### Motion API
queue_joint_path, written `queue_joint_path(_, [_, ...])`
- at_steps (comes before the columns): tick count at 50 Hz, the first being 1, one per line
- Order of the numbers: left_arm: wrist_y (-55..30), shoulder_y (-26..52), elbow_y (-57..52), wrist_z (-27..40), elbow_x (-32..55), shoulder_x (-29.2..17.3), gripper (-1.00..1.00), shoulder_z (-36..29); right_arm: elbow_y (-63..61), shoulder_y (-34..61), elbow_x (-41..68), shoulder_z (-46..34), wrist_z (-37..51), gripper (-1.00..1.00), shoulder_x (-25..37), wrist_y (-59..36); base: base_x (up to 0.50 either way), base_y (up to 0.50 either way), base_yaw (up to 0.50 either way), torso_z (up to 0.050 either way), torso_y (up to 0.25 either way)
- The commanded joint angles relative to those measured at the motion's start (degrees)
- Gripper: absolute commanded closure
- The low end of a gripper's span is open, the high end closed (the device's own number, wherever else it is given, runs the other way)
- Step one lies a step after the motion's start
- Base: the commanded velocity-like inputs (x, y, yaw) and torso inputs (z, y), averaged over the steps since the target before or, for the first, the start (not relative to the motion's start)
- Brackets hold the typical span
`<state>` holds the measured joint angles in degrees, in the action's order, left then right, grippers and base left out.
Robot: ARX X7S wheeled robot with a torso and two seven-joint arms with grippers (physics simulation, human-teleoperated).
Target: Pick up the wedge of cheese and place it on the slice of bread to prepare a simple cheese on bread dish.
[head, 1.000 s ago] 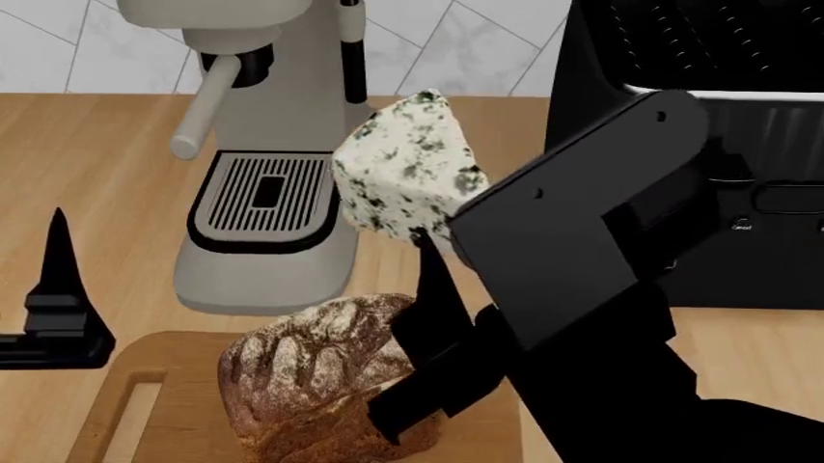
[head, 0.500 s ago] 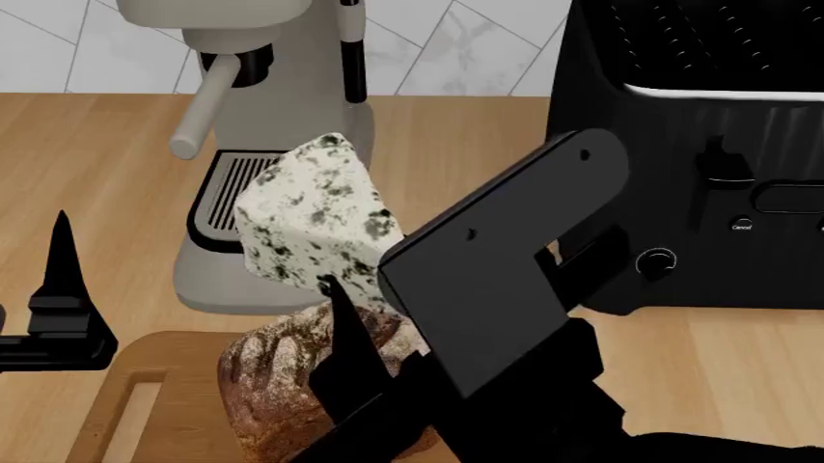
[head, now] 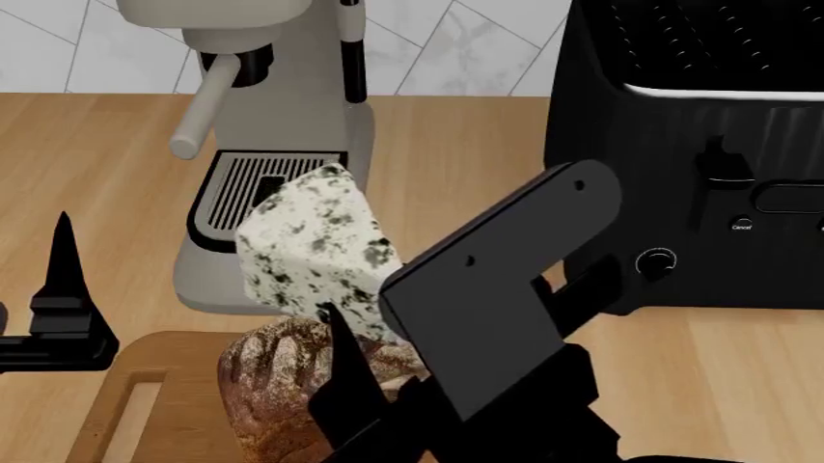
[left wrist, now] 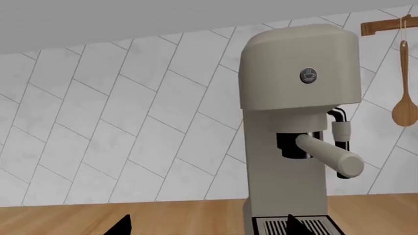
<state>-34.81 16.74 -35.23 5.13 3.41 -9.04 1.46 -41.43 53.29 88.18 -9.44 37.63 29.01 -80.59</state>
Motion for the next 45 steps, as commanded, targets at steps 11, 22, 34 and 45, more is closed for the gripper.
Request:
queue_joint_path(11, [0.7, -0.2, 0.0, 0.8, 1.0, -0.4, -1.0, 0.1, -1.5, -4.5, -9.7, 1.6, -5.4, -1.0, -0.4, -0.3, 0.0, 0.0, 0.0, 0.0, 0.0])
queue_joint_path(22, [1.0, -0.3, 0.1, 1.2, 1.5, -0.7, -1.0, 0.0, -1.5, -5.1, -10.5, 0.6, -5.9, -1.0, 0.1, 1.1, 0.0, 0.0, 0.0, 0.0, 0.0])
queue_joint_path(34, [0.5, -0.3, -0.5, 1.7, 2.0, -1.1, -1.0, -0.2, -1.4, -4.2, -8.6, 0.1, -4.2, -1.0, 0.4, 1.3, 0.0, 0.0, 0.0, 0.0, 0.001])
queue_joint_path(45, [1.0, -0.2, 0.0, 2.1, 2.3, -1.4, -1.0, -0.5, -1.3, -2.0, -6.8, -0.8, -3.5, -1.0, -0.4, 1.9, 0.0, 0.0, 0.0, 0.0, 0.0])
